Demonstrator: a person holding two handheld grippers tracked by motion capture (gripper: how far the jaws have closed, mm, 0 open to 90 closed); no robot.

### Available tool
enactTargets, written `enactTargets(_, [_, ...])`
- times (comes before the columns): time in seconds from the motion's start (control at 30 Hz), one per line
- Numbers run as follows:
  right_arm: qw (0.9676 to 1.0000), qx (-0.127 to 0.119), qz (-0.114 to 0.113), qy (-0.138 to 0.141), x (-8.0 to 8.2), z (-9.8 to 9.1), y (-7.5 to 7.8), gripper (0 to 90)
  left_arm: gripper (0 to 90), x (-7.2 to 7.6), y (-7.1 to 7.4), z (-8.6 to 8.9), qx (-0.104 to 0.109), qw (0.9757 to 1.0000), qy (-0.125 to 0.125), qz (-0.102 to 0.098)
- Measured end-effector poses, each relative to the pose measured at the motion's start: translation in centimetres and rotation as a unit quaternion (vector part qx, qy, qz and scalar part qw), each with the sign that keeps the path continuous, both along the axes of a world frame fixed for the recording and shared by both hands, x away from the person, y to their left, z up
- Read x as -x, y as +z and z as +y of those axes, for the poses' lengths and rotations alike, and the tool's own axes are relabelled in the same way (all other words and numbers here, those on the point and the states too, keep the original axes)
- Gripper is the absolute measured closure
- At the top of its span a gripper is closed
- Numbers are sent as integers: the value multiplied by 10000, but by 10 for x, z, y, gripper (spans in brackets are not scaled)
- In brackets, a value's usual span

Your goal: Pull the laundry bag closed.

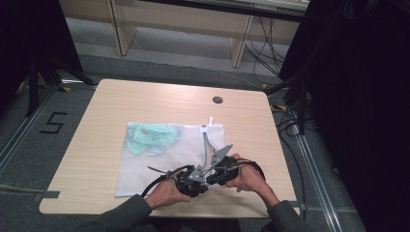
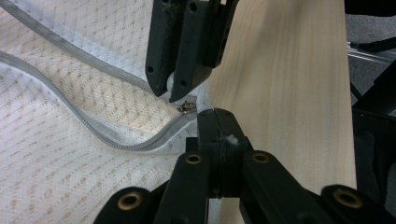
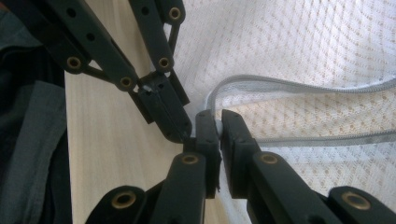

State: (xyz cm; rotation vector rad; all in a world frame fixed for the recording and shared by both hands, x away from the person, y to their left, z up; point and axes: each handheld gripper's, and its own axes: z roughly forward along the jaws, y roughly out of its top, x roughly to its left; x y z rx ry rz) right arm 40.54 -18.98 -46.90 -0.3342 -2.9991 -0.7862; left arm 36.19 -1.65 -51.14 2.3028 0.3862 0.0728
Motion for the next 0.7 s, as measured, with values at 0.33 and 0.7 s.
enactTargets(0.33, [9996,-129,179,-189,-2,-4,-2,869,898,2,-1,1,36,9999,21,-127])
enactTargets(0.7, [9980,-259,106,-567,-1,-37,9,900,897,3,-2,-2,137,9999,-83,-29])
